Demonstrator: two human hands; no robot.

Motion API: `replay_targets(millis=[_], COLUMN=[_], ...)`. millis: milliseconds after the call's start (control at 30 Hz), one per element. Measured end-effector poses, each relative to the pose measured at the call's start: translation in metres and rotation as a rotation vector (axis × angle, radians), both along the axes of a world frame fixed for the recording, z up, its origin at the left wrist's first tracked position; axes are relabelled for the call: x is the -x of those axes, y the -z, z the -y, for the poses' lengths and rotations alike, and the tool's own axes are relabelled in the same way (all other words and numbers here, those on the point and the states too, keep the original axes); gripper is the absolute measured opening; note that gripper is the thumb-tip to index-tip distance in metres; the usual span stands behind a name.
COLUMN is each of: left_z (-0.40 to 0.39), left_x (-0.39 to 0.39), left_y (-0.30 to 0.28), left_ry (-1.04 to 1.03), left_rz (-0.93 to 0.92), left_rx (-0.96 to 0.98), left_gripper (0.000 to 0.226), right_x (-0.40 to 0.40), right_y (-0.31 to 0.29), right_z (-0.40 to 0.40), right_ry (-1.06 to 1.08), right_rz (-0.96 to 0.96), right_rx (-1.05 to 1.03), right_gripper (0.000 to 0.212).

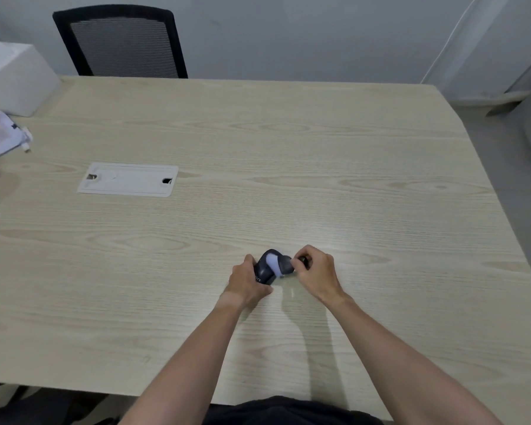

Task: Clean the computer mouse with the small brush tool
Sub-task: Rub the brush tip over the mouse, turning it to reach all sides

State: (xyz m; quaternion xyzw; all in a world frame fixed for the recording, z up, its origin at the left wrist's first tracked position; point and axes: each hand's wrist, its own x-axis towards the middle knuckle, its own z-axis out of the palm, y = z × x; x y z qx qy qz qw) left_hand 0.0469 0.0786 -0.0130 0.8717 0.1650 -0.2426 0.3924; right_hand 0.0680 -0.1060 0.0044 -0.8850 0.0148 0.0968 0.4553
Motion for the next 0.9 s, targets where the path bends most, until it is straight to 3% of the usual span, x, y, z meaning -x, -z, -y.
replay_targets(millis=[167, 367, 533, 733, 800, 900], left_z=[-0.002, -0.003, -0.001, 0.007, 0.013, 0.019], left_x=[-0.003, -0.007, -0.008, -0.007, -0.006, -0.008], left_y=[-0.003, -0.007, -0.007, -0.001, -0.001, -0.003], left_ry=[0.029, 0.091, 0.115, 0.11, 0.127, 0.2], left_rz=[-0.013, -0.014, 0.003, -0.016, 0.056, 0.197], left_rx=[-0.025, -0.097, -0.129, -0.204, -0.275, -0.393], left_gripper=[0.049, 0.046, 0.043, 0.062, 0.072, 0.062], right_x=[-0.006, -0.013, -0.016, -0.006, -0.003, -0.001], right_y=[0.004, -0.007, -0.001, -0.003, 0.001, 0.004], right_z=[-0.001, -0.006, -0.001, 0.0, 0.004, 0.008], right_ry=[0.122, 0.027, 0.101, 0.08, 0.106, 0.18], right_rz=[-0.017, -0.053, -0.045, -0.108, -0.129, -0.102], right_rx=[0.155, 0.02, 0.186, 0.035, 0.083, 0.134], right_gripper=[0.007, 0.007, 0.008, 0.007, 0.006, 0.008])
